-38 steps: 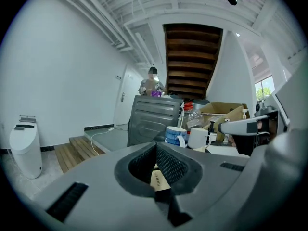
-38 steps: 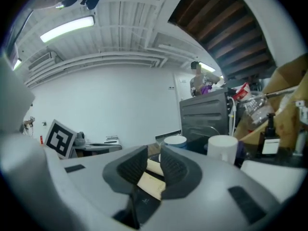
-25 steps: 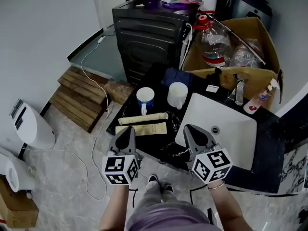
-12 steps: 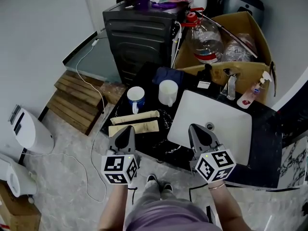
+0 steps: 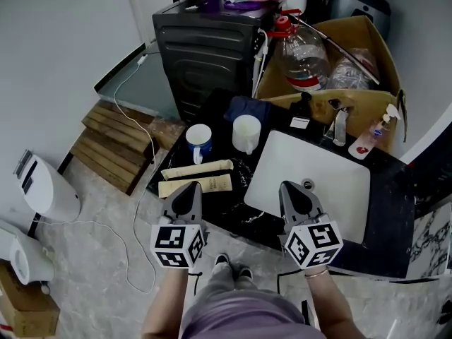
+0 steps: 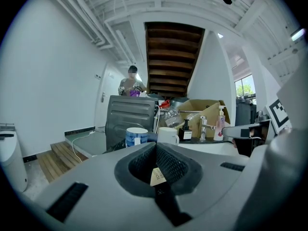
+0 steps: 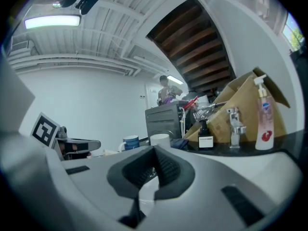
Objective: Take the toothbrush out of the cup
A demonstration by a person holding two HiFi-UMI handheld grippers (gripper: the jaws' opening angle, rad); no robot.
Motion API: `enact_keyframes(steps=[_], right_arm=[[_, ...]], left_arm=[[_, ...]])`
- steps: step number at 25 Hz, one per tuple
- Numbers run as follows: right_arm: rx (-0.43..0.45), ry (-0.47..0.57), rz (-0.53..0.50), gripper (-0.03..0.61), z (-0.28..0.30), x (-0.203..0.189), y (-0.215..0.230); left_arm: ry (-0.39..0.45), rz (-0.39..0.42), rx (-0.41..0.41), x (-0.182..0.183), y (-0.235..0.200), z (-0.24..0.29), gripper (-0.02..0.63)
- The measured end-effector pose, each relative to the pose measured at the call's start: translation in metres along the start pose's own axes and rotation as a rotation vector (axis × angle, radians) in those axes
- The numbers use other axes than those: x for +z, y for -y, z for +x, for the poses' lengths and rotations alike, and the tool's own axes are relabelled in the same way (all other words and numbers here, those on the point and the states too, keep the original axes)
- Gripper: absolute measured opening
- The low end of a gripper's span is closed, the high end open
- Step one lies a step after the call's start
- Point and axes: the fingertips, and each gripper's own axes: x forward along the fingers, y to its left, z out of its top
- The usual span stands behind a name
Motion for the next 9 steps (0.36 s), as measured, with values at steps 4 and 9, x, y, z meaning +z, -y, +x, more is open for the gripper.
enact_keyframes(steps=[4, 9], right_arm=[[0.0, -0.005, 0.018, 0.002, 0.0016, -0.0024, 0.0023], [0.008, -0.024, 0.01, 0.002, -0.0004, -0.0075, 0.0013]], left_arm=[[-0.003, 0.001, -0.001, 0.0005, 0.0028, 0.0004, 0.002], [-0.006, -0.008, 0.005, -0.0017, 0.008, -0.0013, 0.002]])
